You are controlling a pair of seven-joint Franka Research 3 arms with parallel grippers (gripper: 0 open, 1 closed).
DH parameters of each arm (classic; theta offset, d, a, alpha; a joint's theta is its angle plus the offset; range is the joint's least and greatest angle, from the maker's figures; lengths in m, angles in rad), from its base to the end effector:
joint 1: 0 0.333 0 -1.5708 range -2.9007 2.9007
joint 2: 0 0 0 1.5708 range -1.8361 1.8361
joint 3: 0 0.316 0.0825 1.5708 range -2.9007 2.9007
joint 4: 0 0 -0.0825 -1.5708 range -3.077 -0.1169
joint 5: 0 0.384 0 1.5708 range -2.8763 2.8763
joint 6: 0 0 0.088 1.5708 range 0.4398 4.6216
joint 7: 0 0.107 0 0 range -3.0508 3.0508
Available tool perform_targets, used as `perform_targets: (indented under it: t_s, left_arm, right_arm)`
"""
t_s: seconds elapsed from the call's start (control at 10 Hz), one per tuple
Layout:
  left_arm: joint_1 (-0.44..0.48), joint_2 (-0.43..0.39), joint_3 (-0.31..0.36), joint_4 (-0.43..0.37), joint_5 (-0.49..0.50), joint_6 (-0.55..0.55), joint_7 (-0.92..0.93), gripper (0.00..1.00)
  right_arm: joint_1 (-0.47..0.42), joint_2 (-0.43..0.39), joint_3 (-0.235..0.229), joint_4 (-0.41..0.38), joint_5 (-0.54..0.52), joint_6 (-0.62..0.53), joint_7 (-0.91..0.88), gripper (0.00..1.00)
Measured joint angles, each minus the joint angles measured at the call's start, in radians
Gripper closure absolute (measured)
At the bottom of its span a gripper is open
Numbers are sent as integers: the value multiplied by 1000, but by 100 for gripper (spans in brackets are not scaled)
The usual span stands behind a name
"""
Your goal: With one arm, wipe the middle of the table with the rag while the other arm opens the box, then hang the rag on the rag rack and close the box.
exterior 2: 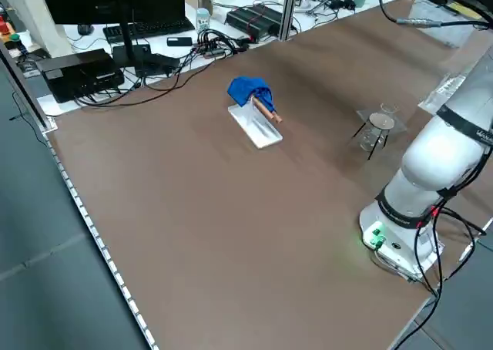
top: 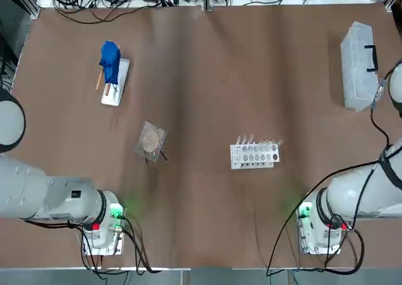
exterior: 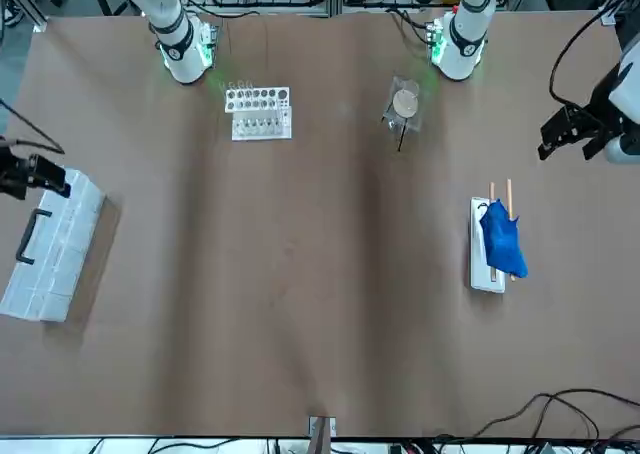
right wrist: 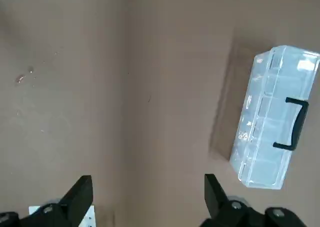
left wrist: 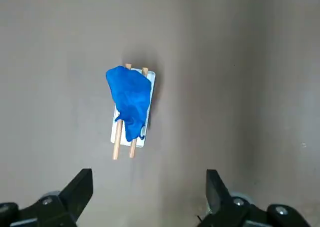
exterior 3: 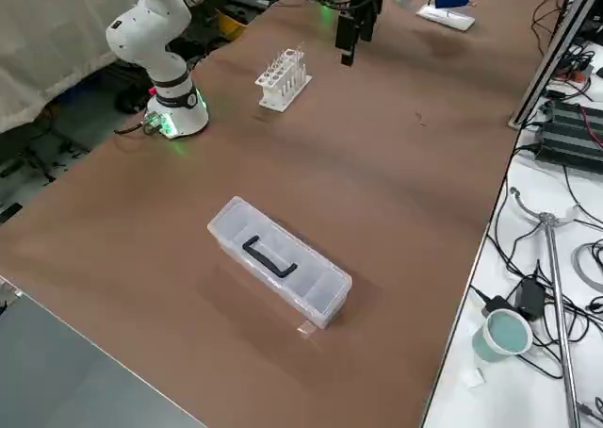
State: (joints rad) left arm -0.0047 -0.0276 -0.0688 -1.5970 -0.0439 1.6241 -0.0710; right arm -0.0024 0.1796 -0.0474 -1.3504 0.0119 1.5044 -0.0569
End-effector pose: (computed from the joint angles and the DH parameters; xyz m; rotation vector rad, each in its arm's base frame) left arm 0.5495 -0.0455 0.6322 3.0948 -0.0021 0.0797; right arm 0.6026 -0.0258 0.6182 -3.1365 -0.0132 0.0395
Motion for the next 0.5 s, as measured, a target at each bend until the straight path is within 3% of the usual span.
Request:
perform_targets:
  t_s: [0.5]
  left_arm:
    - [-8,6,-13,-11,2,2,0,0]
  right_arm:
    - [3,-8,-4,-36,0,9,80,1]
